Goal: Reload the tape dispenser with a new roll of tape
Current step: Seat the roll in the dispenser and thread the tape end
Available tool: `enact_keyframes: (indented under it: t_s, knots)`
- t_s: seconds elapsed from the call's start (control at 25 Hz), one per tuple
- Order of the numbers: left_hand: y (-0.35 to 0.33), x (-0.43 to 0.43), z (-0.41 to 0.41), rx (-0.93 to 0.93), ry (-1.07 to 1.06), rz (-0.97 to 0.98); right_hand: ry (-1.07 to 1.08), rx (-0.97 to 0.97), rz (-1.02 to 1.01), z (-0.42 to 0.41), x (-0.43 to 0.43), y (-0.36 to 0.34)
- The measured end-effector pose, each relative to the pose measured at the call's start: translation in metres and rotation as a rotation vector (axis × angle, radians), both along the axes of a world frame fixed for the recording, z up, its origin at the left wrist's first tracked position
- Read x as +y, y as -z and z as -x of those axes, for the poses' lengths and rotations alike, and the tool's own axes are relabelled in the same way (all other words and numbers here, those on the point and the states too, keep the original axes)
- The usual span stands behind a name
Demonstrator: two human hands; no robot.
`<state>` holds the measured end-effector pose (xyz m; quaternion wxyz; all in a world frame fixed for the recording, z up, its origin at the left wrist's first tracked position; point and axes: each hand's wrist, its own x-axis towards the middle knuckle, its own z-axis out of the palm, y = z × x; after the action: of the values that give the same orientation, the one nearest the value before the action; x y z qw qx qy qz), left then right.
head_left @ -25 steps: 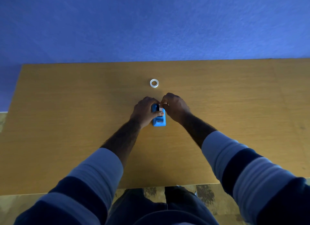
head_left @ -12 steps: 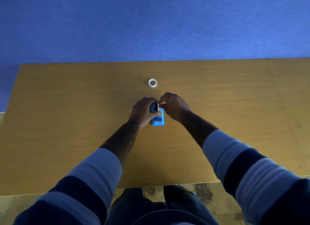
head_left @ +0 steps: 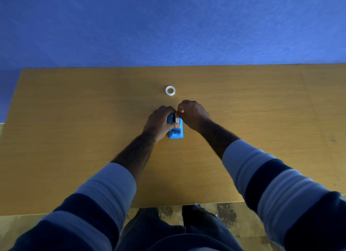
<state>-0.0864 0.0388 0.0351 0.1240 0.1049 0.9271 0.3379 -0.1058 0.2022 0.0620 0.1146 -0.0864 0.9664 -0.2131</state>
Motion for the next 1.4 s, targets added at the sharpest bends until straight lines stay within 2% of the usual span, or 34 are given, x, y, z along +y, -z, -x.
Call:
enact_keyframes:
  t_s: [0.2, 0.28, 0.4, 0.6, 0.84, 1.12, 1.4]
  knots:
    - [0.001, -0.001, -0.002, -0.004, -0.013, -0.025, 0.041, -0.077, 0.098, 0.002, 0.005, -0.004]
    - [0.003, -0.002, -0.002, -0.003, -0.014, -0.029, 0.008, -0.094, 0.046, 0.001, 0.005, -0.006]
    - [0.004, -0.002, -0.002, 0.001, -0.006, -0.033, -0.083, -0.001, -0.124, -0.005, -0.001, -0.008]
    - [0.001, -0.002, -0.003, -0.030, -0.025, -0.038, -0.161, 0.110, -0.249, -0.012, -0.008, -0.010]
    - [0.002, 0.001, -0.003, -0.037, -0.043, -0.021, -0.188, 0.205, -0.269, -0.016, -0.015, -0.004]
    - [0.006, -0.010, -0.007, -0.079, 0.044, -0.194, -0.206, 0.269, -0.259, -0.031, -0.013, 0.003]
    - [0.011, -0.011, 0.000, -0.066, 0.009, -0.249, -0.198, 0.347, -0.192, -0.040, -0.009, 0.005]
